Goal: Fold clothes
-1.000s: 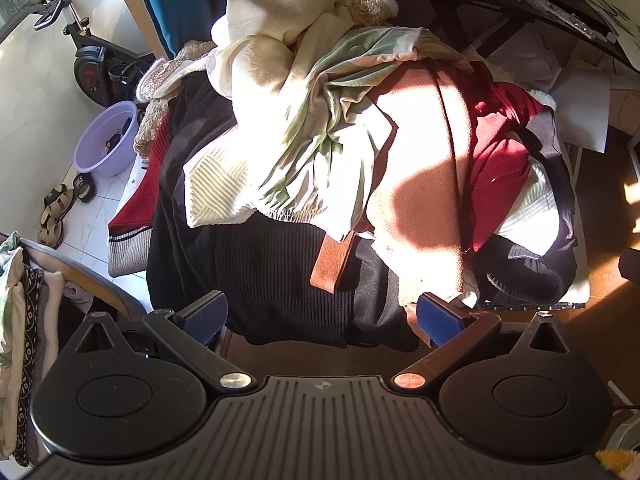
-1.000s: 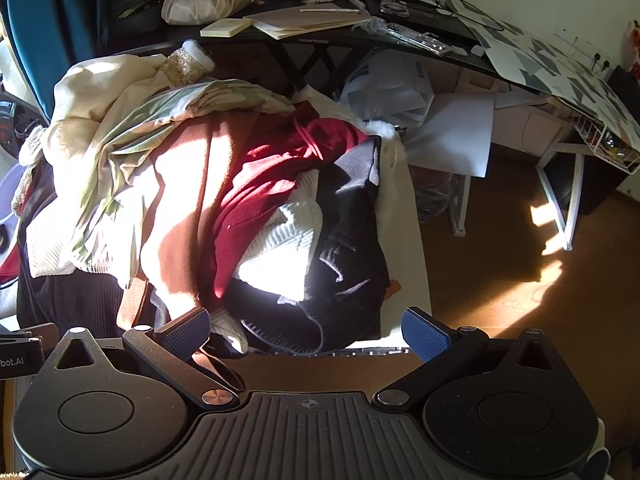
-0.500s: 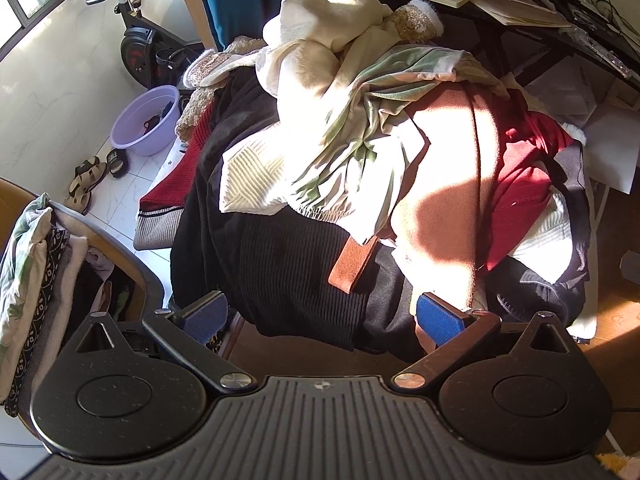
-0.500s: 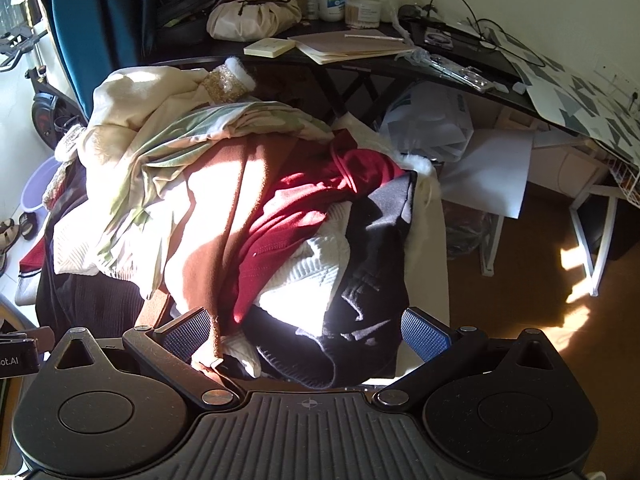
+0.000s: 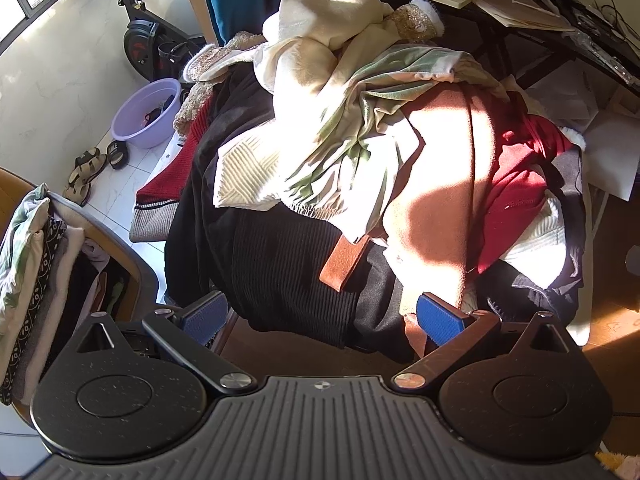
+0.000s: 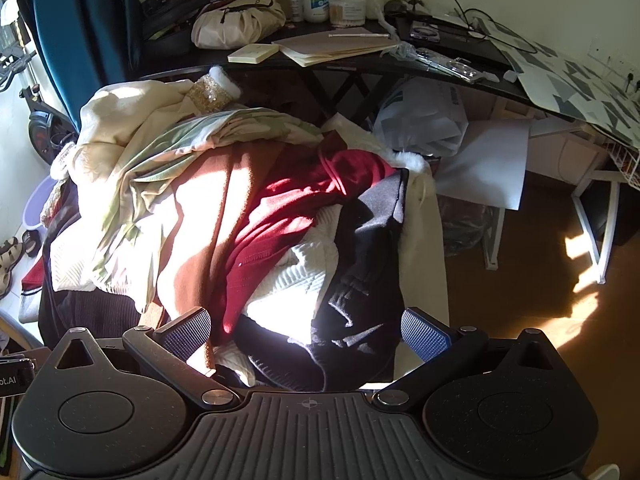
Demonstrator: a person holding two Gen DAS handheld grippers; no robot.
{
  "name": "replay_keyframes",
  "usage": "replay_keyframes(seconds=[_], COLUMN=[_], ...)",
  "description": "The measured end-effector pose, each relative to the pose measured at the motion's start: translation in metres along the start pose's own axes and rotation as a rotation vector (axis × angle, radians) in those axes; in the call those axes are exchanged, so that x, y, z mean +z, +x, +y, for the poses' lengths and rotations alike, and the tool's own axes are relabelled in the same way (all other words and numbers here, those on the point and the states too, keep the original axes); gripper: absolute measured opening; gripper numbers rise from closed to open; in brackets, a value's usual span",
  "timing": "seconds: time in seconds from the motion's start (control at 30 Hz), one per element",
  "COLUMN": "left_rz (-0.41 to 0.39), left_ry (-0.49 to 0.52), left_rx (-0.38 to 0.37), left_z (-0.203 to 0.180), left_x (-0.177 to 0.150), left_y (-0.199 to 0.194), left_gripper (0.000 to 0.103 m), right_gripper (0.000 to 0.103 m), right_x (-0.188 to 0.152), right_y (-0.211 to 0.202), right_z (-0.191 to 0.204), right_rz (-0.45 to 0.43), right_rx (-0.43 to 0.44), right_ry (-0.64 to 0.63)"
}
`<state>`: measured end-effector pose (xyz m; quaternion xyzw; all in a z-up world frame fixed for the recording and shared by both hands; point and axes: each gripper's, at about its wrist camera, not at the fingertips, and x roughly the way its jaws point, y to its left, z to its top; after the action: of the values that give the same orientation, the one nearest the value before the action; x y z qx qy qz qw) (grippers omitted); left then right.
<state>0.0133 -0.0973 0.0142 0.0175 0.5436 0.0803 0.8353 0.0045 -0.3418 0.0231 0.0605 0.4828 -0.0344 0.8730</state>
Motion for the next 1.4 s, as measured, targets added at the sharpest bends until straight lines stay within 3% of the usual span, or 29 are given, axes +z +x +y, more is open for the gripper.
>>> replay_keyframes(seconds=[0.33,0.67,0.77,0.97,1.07,1.17,1.33,1.4], left_rz=[0.048,0.094,0.022,-0.202,-0.443,-0.399,-0.325,-0.284], left_ry=[-0.048,-0.195,-0.246,-0.177,-0.122,-0.091,-0.040,-0.091], left_rx=[-0.024,-0.102,-0.124,-0.106,0.011,-0.078,-0.224,-0.315], left_z=[0.022,0.096,0.126,0.165,0.174,0.175,0.178,0.181], left_x=[0.014,0.090,0.113,0.155,0.169,0.193,0.233,0.246], left_y=[0.027,0.079,0.091,0.101,0.096,0.119,0.156,0.172], left_gripper=[0.103,0.103,0.103,0.103,0.103,0.103,0.103,0.103], right_gripper=[0.102,0.102,0.102,0.102,0.102,0.102,0.102,0.102], right_x=[0.003,0.036,0.051,0.073,0.083,0.092,0.100,0.102], right_y=[0.010,0.033,0.043,0.053,0.053,0.050,0.056,0.058], right_z=[0.011,0.054,0.067,0.098,0.114,0.127,0.140,0.142], right_rz=[0.033,0.034,0.029,-0.021,-0.076,-0.136,-0.143,-0.143], right_rx=[-0.050,-0.125,-0.164,-0.246,-0.258,-0.267,-0.294,-0.292], right_ry=[0.017,0.089,0.139,0.182,0.194,0.203,0.218,0.238])
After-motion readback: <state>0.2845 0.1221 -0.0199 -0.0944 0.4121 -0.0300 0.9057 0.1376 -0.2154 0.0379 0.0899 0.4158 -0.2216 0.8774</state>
